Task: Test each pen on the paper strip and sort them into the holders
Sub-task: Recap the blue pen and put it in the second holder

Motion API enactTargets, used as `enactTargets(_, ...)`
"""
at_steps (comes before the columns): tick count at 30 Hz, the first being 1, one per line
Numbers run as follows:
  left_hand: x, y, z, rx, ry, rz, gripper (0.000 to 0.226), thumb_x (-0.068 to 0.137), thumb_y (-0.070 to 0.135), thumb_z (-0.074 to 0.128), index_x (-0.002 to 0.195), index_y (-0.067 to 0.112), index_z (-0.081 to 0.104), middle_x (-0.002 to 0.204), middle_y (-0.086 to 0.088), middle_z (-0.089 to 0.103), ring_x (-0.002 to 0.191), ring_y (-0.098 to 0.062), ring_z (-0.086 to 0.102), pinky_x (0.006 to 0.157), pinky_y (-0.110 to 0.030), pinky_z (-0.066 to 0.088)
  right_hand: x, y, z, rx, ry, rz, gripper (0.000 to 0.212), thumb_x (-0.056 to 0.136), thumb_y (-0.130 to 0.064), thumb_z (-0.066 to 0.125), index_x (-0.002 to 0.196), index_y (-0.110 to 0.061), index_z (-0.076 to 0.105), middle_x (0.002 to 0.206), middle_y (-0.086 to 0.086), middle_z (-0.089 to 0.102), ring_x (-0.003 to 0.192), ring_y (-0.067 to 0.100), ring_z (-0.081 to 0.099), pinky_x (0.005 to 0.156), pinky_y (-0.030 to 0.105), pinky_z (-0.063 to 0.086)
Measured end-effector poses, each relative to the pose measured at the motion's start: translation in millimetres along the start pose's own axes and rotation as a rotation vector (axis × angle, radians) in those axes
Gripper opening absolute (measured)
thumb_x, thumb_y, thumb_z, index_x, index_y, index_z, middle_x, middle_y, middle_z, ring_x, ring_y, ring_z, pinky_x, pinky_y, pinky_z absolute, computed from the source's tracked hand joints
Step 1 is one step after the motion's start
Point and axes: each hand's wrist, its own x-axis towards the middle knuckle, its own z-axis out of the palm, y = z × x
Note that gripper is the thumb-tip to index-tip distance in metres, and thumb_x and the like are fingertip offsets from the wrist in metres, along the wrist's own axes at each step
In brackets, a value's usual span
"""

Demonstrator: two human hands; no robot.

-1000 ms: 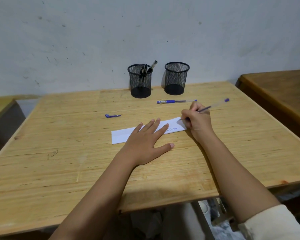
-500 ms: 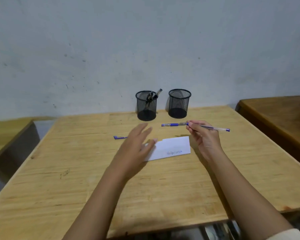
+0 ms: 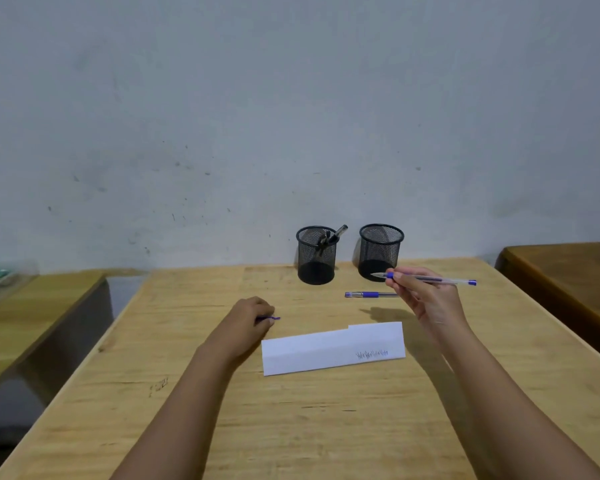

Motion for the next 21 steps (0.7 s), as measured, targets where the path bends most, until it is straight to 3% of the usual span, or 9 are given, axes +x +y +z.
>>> enactTargets(5,-2,2,3,-0.065,0.123,-0.011,0.019,0.087,0.009,0.06,0.104,0.006,0.071,0.104,-0.003,0.069,0.097,-0.015,0.06,0.082,-0.021,0.042,-3,-1,5,-0.035,-0.036,0.018,0.01,0.076,0.006,0.065,0.084,0.0,0.067,0.074,0.007,0.074,0.069,0.016,0.071,0.062,0.016,0.055)
enactTargets(9,-8,18,3,-0.417,0.245,-0.095,0.015,0.084,0.011,0.067,0.097,0.014,0.072,0.094,0.003,0.07,0.087,-0.005,0.064,0.076,-0.022,0.051,-10,-1,17,-0.055,-0.106,0.031,0.008,0.077,0.008,0.063,0.082,0.002,0.066,0.074,0.009,0.073,0.067,0.016,0.071,0.063,0.016,0.056)
enactTargets(13,-4,48,-13,-0.485,0.301,0.069,0.013,0.08,0.011,0.072,0.092,0.014,0.073,0.086,0.011,0.069,0.082,0.002,0.064,0.071,-0.007,0.046,-17,-1,36,-0.101,-0.223,0.043,0.009,0.076,0.01,0.062,0.078,0.003,0.067,0.073,0.012,0.073,0.065,0.018,0.07,0.065,0.019,0.057)
enactTargets(21,-9,91,-26,-0.588,0.292,0.249,0.02,0.072,0.01,0.078,0.086,0.023,0.074,0.082,0.008,0.071,0.077,-0.008,0.069,0.075,-0.022,0.055,-25,-6,52,-0.103,-0.298,0.023,0.009,0.076,0.009,0.064,0.081,0.003,0.067,0.075,0.013,0.073,0.066,0.019,0.071,0.063,0.018,0.055)
